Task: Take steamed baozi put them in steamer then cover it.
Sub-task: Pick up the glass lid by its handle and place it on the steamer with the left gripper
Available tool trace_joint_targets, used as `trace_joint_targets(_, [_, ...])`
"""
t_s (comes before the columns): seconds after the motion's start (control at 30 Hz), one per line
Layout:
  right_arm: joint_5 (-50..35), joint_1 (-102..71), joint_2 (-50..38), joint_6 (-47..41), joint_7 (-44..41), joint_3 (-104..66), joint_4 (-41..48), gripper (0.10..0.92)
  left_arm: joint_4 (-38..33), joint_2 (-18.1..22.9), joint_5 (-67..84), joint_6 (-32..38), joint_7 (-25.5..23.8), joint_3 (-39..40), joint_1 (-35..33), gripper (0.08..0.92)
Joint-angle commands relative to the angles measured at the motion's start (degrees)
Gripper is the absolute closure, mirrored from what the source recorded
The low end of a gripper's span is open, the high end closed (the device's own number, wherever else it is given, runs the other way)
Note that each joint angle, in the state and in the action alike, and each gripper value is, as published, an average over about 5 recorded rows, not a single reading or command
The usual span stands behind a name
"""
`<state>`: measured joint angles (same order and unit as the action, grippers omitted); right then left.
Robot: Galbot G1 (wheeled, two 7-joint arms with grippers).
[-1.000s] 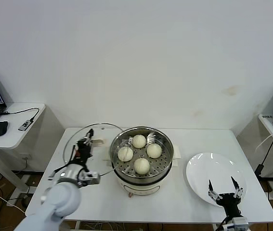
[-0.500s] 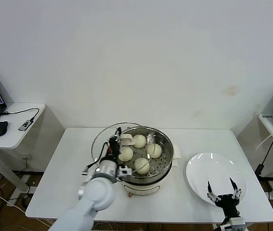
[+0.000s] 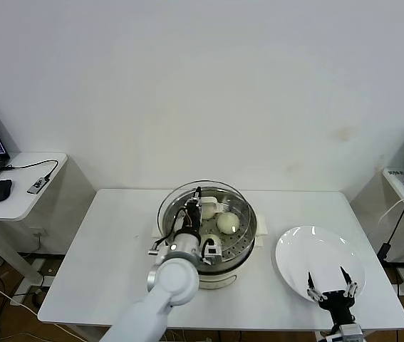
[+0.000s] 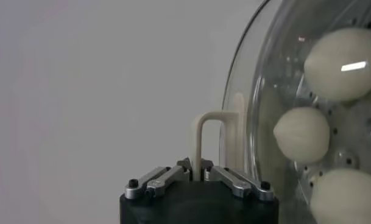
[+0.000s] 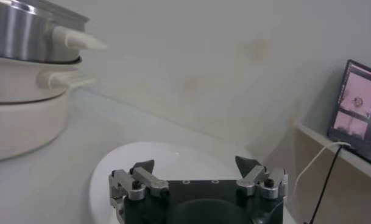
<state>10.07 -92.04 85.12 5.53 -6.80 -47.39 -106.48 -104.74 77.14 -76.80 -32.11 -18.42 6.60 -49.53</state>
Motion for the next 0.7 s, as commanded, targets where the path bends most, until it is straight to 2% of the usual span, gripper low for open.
trace_joint_targets(0.03, [0.2, 0.0, -0.2, 0.1, 0.0, 0.0, 0.4, 0.203, 3.1, 2.9, -2.8, -0.2, -0.6, 0.9, 0.8, 0.846])
trace_joint_targets(0.7, [0.3, 0.4, -0.3, 0.2, -0.1, 0.4, 1.3, 0.203, 2.4, 3.5, -3.9, 0.4, -0.3, 0.6, -2.0, 0.846])
